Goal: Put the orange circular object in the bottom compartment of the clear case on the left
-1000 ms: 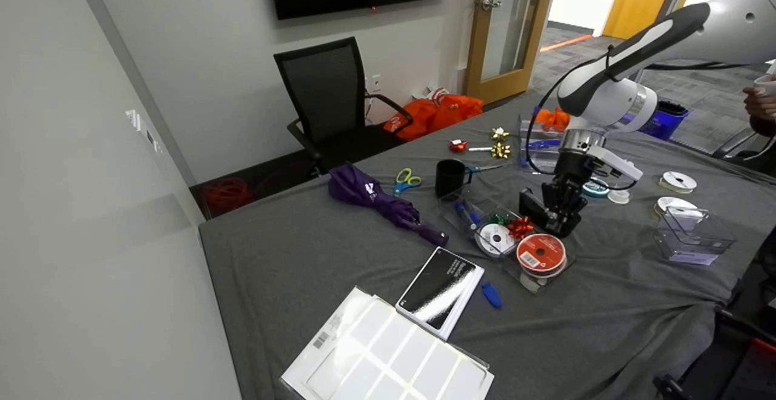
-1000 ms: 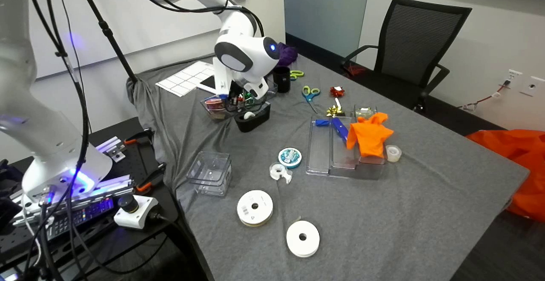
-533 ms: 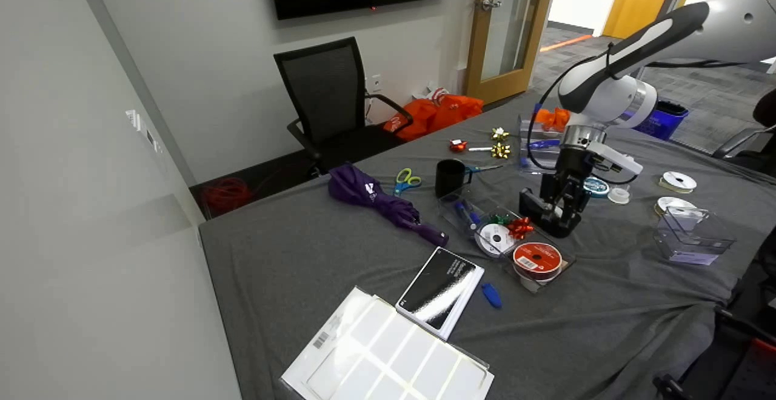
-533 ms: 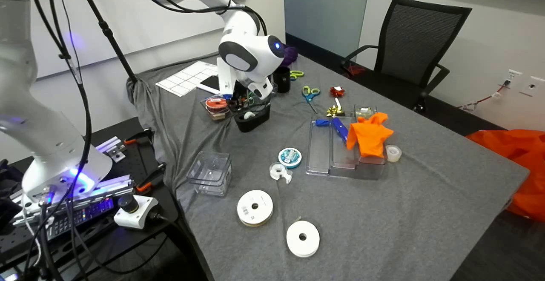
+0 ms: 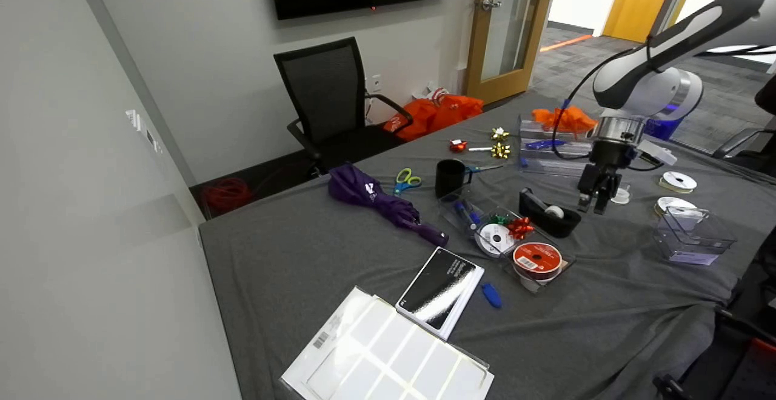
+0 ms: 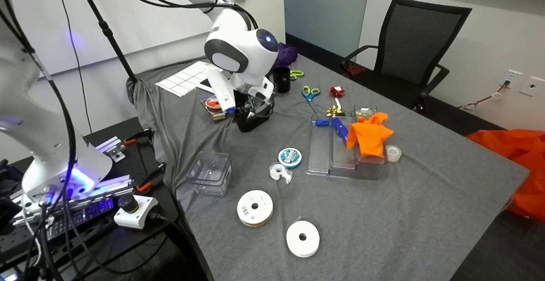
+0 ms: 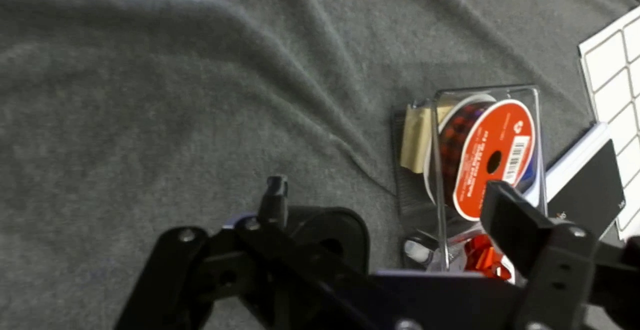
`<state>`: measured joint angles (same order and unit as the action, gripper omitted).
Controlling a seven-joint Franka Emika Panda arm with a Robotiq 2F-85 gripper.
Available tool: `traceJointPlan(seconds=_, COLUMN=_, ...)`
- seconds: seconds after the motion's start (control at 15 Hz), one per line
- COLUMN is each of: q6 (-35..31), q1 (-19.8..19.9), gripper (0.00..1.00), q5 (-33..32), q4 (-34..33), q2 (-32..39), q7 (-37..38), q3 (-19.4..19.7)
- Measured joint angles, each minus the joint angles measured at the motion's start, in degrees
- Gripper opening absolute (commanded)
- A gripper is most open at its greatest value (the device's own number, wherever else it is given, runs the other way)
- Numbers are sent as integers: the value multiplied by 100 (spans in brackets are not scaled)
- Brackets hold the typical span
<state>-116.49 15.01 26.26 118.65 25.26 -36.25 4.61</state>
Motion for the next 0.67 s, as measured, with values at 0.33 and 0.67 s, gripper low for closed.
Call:
traceJointPlan(seconds=0.33, q6=-714, q1=70, gripper=100, q5=-487, q4=736, q2=-730, q7=-195, q3=138)
traceJointPlan(seconds=0.67, q6=-1246, q1=63, gripper=100, q5=-810, q4=1202, q2=-1214, q7=-72, q3=197)
